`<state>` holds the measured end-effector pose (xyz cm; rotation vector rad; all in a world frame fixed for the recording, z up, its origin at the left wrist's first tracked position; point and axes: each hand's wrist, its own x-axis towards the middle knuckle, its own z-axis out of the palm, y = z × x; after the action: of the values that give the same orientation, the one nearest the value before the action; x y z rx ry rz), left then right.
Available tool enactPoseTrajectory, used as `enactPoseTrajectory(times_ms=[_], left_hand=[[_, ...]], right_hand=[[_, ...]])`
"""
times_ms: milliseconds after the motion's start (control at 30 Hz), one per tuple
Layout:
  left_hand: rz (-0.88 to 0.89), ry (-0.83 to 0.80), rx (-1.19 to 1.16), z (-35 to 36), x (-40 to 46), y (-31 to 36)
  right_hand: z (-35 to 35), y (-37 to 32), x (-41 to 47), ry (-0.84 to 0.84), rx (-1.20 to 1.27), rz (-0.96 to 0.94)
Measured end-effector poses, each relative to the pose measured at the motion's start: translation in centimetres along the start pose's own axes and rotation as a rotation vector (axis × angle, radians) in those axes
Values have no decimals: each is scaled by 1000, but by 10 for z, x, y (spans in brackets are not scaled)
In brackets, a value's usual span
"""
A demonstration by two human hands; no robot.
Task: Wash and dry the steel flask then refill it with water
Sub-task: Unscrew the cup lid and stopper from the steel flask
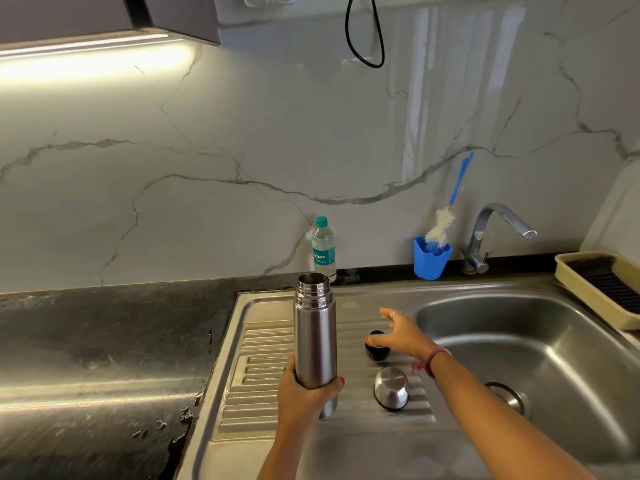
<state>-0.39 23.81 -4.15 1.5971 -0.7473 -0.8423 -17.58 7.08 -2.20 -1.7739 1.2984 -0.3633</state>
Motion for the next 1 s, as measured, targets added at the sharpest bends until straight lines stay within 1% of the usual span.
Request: enactPoseTrajectory(times_ms=[67,133,233,300,367,467,533,667,833,1000], left_hand=[[3,-22,11,1,-1,3],[11,-42,11,2,-3,8],[54,-77,10,8,-7,18],[80,-109,9,14,-10,26],[111,-144,17,22,-13,33],[132,-181,23,38,-18,41],[136,-212,20,50,-23,44],[165,-292,2,78,-40,51],[216,-427,15,120,-58,55],[194,-596,67,163,-66,43]], right_hand=[[-7,-17,-12,-41,169,-92],[-13,-35,-30,-151,292,-177],[-12,-60,-59,-287,362,-279],[-5,-68,-75,-282,359,-337],[3,-70,-87,-212,381,-345],[5,-67,-98,-44,446,-299],[1,-60,-104,27,509,-253],[-17,-42,-121,153,546,-212],[-47,-14,-148,324,559,-200],[-79,19,-167,429,645,-132]])
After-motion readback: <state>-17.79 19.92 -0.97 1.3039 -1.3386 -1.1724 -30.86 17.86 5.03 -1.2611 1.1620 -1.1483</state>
